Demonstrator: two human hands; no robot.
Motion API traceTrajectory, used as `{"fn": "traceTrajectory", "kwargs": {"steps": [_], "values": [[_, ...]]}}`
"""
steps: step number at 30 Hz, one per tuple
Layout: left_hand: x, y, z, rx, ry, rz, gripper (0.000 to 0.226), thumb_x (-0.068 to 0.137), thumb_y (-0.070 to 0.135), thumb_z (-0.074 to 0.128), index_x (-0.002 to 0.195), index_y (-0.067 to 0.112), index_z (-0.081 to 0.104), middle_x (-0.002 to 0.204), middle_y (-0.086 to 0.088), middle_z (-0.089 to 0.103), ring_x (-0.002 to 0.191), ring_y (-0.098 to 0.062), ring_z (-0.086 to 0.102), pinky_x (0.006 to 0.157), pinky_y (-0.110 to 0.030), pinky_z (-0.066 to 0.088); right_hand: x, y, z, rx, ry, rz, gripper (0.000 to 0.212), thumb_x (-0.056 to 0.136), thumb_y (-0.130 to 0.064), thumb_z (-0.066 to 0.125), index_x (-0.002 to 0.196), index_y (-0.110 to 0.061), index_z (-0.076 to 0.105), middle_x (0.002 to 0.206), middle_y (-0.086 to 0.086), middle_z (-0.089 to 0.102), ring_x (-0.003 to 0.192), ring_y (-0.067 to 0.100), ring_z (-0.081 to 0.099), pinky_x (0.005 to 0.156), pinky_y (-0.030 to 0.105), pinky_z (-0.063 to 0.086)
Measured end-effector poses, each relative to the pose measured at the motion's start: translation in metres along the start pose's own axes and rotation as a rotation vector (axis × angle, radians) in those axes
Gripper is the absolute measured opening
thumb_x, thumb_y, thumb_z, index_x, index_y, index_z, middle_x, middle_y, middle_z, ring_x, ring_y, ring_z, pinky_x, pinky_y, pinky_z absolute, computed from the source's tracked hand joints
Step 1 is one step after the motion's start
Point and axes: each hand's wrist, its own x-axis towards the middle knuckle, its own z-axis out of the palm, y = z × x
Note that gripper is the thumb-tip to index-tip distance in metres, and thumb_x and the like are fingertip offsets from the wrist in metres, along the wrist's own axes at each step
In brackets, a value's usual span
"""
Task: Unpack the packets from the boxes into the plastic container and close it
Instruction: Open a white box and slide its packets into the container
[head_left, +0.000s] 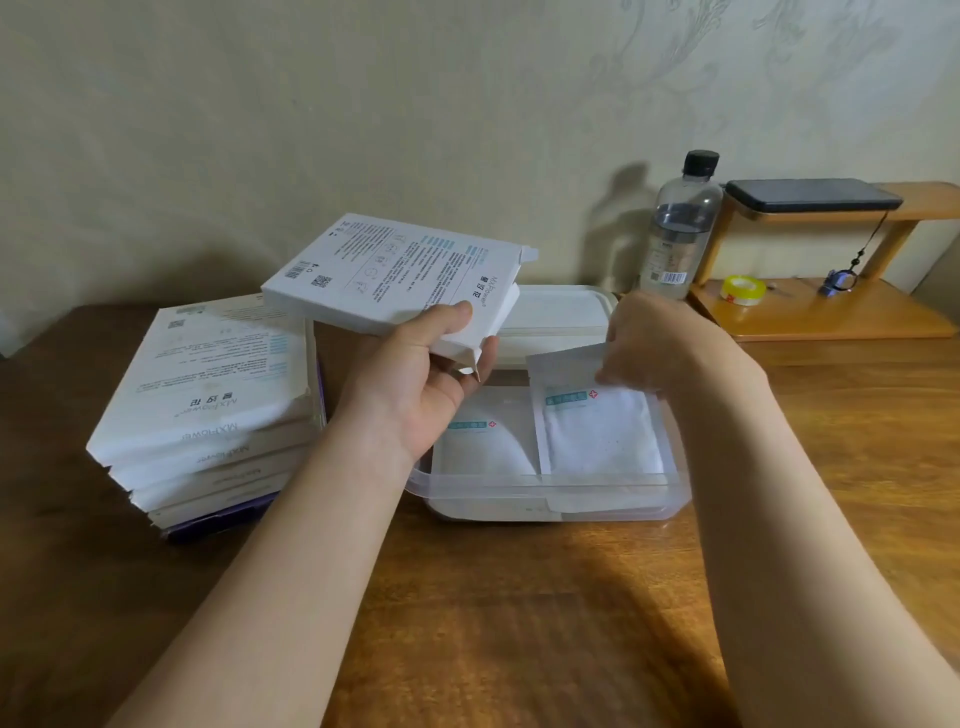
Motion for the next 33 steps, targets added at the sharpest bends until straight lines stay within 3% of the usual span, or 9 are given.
{"fn": "traceTrajectory", "kwargs": {"steps": [3,5,6,8,10,12,18,25,33], "values": [[0.000,0.000,0.001,0.025,-0.009,-0.001,0.032,0.091,-0.008,0.061,0.103,0.020,0.068,0.096,-0.003,0.079,0.095,-0.024,0.068,0.063,-0.032,0.060,-0.012,-0.008,-0.007,-0.158,0.125,-0.015,0.018,0.083,-0.008,0.065,0.081,-0.012,0.048,0.080,0.008,0.053,0.079,0.030,0.056,0.068,0.036,0.046],[-0.001,0.000,0.001,0.035,-0.008,-0.003,0.032,0.091,-0.008,0.062,0.104,0.020,0.068,0.100,-0.005,0.078,0.096,-0.025,0.069,0.066,-0.034,0.061,-0.018,-0.013,-0.010,-0.188,0.077,-0.079,0.020,0.083,-0.013,0.072,0.080,-0.013,0.052,0.087,0.007,0.058,0.084,0.030,0.058,0.074,0.039,0.050],[-0.002,0.000,0.001,0.038,-0.007,-0.002,0.033,0.090,-0.008,0.062,0.105,0.020,0.068,0.104,-0.006,0.077,0.097,-0.026,0.069,0.066,-0.034,0.061,-0.020,-0.016,-0.009,-0.198,-0.014,-0.122,0.021,0.082,-0.019,0.076,0.087,-0.014,0.057,0.096,0.005,0.062,0.090,0.029,0.060,0.080,0.040,0.052],[-0.003,0.000,0.002,0.039,-0.005,-0.003,0.034,0.090,-0.009,0.062,0.106,0.021,0.068,0.108,-0.006,0.076,0.100,-0.026,0.068,0.065,-0.033,0.060,-0.021,-0.018,-0.002,-0.273,-0.251,-0.208,0.049,0.078,-0.035,0.082,0.118,-0.018,0.060,0.119,0.002,0.063,0.109,0.026,0.059,0.096,0.042,0.049],[-0.004,-0.001,0.003,0.028,-0.006,-0.010,0.034,0.091,-0.009,0.061,0.103,0.021,0.067,0.106,-0.005,0.076,0.103,-0.025,0.067,0.068,-0.033,0.060,-0.021,-0.015,0.006,-0.353,-0.404,-0.302,0.076,0.078,-0.046,0.079,0.143,-0.026,0.047,0.143,-0.003,0.052,0.131,0.024,0.049,0.110,0.043,0.040],[-0.005,0.000,0.003,0.010,-0.006,-0.022,0.034,0.092,-0.010,0.060,0.103,0.021,0.065,0.109,-0.005,0.074,0.108,-0.026,0.065,0.073,-0.034,0.060,-0.021,-0.007,0.011,-0.405,-0.469,-0.355,0.082,0.083,-0.050,0.072,0.153,-0.032,0.032,0.155,-0.007,0.039,0.142,0.021,0.037,0.116,0.043,0.031],[-0.007,0.000,0.005,0.041,0.002,-0.025,0.033,0.092,-0.010,0.061,0.102,0.021,0.065,0.114,-0.007,0.071,0.108,-0.026,0.063,0.081,-0.036,0.060,-0.023,0.010,0.016,-0.578,-0.531,-0.382,0.071,0.095,-0.047,0.059,0.155,-0.035,0.025,0.151,-0.003,0.045,0.135,0.023,0.044,0.112,0.037,0.038],[-0.008,-0.001,0.007,0.055,0.024,-0.026,0.031,0.092,-0.009,0.060,0.100,0.020,0.065,0.112,-0.006,0.071,0.104,-0.025,0.063,0.082,-0.036,0.058,-0.020,0.014,0.023,-0.638,-0.524,-0.398,0.074,0.088,-0.047,0.070,0.150,-0.023,0.039,0.139,0.001,0.057,0.124,0.022,0.054,0.106,0.037,0.046],[-0.011,0.000,0.009,0.077,0.028,-0.013,0.032,0.092,-0.010,0.060,0.098,0.021,0.064,0.109,-0.005,0.070,0.101,-0.024,0.062,0.089,-0.038,0.056,-0.015,0.018,0.026,-0.662,-0.497,-0.434,0.081,0.078,-0.053,0.077,0.145,-0.022,0.043,0.126,-0.001,0.062,0.112,0.021,0.059,0.099,0.037,0.051]]}}
